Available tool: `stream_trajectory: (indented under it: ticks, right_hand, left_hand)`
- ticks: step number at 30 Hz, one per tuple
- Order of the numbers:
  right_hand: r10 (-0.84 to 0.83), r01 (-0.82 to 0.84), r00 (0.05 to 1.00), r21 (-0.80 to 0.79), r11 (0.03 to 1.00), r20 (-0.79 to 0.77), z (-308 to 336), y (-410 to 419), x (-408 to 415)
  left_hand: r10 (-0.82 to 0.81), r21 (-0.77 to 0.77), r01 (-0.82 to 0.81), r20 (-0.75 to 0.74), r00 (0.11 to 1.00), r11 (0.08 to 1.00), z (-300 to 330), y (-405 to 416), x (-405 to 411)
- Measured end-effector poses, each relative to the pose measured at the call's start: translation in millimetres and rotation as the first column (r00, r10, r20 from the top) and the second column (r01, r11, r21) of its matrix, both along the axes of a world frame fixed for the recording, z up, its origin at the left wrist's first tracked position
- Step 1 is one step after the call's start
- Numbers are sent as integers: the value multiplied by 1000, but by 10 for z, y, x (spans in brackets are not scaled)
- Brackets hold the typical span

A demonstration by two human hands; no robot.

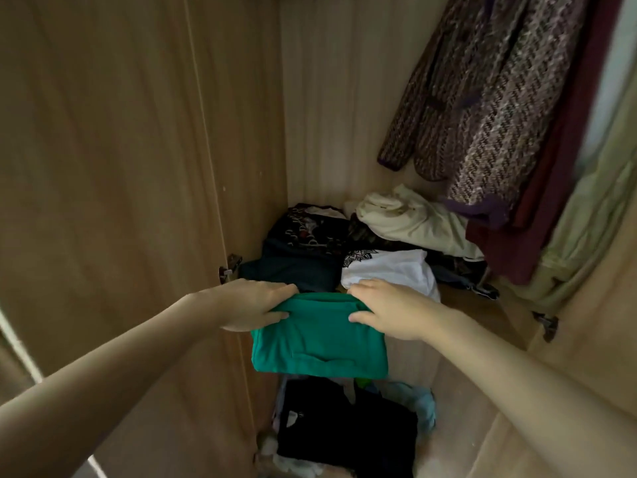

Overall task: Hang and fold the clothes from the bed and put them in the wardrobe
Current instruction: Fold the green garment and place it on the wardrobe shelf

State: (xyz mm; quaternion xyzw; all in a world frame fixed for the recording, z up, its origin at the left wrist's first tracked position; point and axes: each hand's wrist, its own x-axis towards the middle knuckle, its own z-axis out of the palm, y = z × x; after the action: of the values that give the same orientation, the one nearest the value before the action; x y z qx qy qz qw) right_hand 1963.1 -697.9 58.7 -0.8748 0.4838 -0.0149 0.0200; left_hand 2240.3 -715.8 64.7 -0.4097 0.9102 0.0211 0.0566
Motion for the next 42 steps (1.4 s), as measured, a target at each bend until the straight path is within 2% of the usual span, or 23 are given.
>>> stream_trajectory:
  ticks: [4, 7, 12, 16, 18, 21, 23, 25, 26, 28, 33, 36, 39, 42]
  right_hand:
    - [31, -32, 999, 53, 998, 14, -19, -711, -124]
    - [57, -74, 991, 139, 988, 124, 30, -1273, -204]
    - [51, -119, 964, 247, 962, 262, 46, -2072, -222]
    - [42, -149, 946, 314, 938, 322, 37, -2528, -173]
    - [29, -144, 932, 296, 944, 362, 104, -2746, -142]
    - [5, -79, 918, 170, 982, 396, 229, -3043, -55]
    - [43, -10, 945, -103, 995, 325, 252, -3224, 54]
    - [83, 19, 964, -376, 926, 253, 177, -3330, 207]
    - [96, 20, 967, -450, 893, 235, 75, -3360, 292]
    - [84, 23, 977, -491, 871, 195, -251, -3366, 466]
    - [23, -10, 999, -300, 954, 38, -1401, -3177, 772]
    - [66, -54, 997, -252, 966, 40, -1791, -2955, 860]
    - [44, -41, 999, -105, 994, 20, -1813, -2879, 879]
    - [47, -49, 999, 97, 994, 23, -1601, -2903, 806]
  left_hand:
    - [70, 176, -72, 18, 997, 982, 8, -648, -125]
    - [126, 229, -108, -66, 990, 967, 82, -1099, -177]
    - [170, 203, -152, -80, 982, 967, 218, -1776, -232]
    - [182, 215, -179, 4, 983, 960, 202, -2189, -211]
    - [190, 163, -198, 64, 980, 967, 286, -2426, -199]
    - [225, -49, -221, 101, 969, 974, 486, -2751, -159]
    - [235, -271, -202, 95, 967, 941, 505, -2921, -105]
    - [254, -507, -175, 91, 963, 844, 369, -3047, -24]
    - [260, -587, -165, 81, 962, 792, 217, -3097, 30]
    - [298, -617, -189, 76, 952, 764, -161, -3159, 117]
    - [345, -500, -258, 88, 935, 827, -1396, -3142, 342]
    - [367, -414, -326, 20, 930, 850, -1920, -2988, 388]
    - [416, -288, -406, -28, 909, 868, -2042, -2886, 426]
    - [431, -149, -431, -36, 902, 890, -1798, -2797, 365]
